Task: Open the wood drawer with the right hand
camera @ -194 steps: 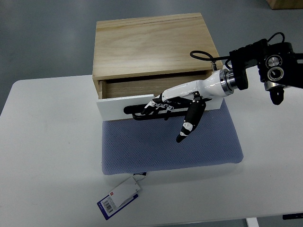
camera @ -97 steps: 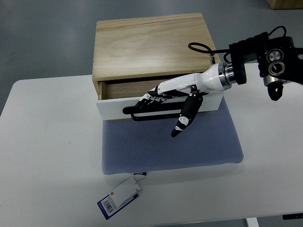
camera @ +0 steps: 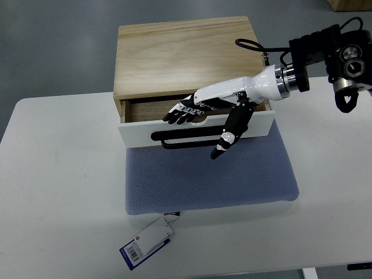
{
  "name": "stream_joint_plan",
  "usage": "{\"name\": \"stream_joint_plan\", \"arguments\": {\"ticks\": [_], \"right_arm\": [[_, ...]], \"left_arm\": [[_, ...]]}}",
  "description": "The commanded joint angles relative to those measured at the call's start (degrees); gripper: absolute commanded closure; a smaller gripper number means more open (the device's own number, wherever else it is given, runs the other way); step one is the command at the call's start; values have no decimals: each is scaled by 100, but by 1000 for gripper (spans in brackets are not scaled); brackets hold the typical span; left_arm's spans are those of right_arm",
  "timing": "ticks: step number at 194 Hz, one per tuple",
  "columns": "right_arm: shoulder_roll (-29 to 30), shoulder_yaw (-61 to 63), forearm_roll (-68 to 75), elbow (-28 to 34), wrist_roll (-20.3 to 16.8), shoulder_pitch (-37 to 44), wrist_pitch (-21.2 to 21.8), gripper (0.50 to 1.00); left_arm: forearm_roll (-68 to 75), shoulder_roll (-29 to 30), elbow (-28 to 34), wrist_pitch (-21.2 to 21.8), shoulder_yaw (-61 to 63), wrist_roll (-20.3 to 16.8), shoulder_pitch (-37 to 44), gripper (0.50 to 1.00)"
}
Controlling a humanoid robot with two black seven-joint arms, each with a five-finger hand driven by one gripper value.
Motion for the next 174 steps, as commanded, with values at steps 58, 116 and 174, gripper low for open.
{"name": "stream_joint_plan", "arguments": {"ticks": [58, 116, 174], "right_arm": [[-843, 1156, 1490, -799, -19, -340, 3, 562], [-852, 1569, 3142, -2627, -19, -1193, 3, 564], [89, 1842, 4478, -4288, 16, -2054, -860, 564]], "left_arm": [[0, 0, 2, 0, 0, -1, 0, 500], [0, 0, 1, 0, 0, -1, 0, 500], [0, 0, -7, 0, 0, -1, 0, 500]]}}
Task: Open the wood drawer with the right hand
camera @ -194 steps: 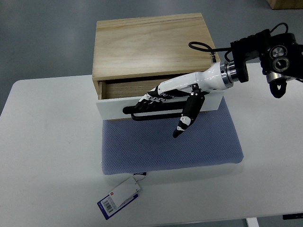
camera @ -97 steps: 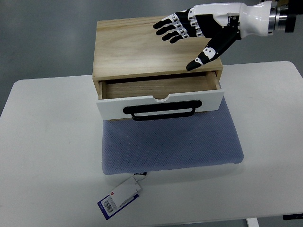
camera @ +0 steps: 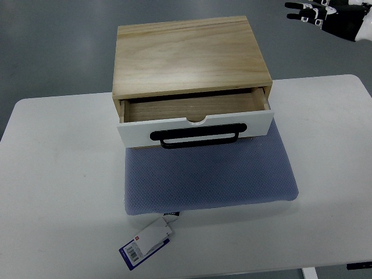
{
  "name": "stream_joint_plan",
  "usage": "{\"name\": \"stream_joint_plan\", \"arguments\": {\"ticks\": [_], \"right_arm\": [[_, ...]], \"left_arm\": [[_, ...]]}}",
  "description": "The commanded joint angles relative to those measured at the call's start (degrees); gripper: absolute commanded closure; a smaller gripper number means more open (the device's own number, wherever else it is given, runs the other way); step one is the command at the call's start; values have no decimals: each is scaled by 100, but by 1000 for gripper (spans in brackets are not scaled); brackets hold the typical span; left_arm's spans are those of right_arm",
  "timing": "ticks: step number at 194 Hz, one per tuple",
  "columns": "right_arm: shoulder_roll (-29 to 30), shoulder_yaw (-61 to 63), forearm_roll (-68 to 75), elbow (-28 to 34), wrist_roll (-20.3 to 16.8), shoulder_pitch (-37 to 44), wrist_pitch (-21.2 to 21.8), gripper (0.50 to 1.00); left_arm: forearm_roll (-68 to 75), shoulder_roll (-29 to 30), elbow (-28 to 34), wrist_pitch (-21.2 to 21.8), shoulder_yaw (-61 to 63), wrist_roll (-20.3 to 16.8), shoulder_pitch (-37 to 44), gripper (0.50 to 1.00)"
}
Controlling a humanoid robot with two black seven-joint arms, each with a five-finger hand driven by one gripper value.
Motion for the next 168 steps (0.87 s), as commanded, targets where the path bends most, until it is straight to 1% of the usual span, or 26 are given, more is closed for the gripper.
{"name": "stream_joint_plan", "arguments": {"ticks": [1, 4, 14, 15, 19, 39, 54, 168], "right_arm": [[309, 81, 551, -464, 19, -286, -645, 564], [344, 89, 673, -516, 19, -330, -785, 564], [344, 89, 674, -517, 19, -330, -786, 564], [458, 98, 917, -656, 19, -452, -1073, 564], [494, 98, 999, -710, 19, -497, -1172, 564], [617, 98, 1131, -956, 19, -576, -1366, 564], [740, 98, 1131, -1018, 19, -638, -1366, 562], [1030, 54, 1025, -1026, 19, -954, -1287, 560]], "left_arm": [[0, 0, -7, 0, 0, 2, 0, 500], [0, 0, 1, 0, 0, 2, 0, 500], [0, 0, 1, 0, 0, 2, 0, 500], [0, 0, 1, 0, 0, 2, 0, 500], [0, 0, 1, 0, 0, 2, 0, 500], [0, 0, 1, 0, 0, 2, 0, 500], [0, 0, 1, 0, 0, 2, 0, 500], [0, 0, 1, 0, 0, 2, 0, 500]]}}
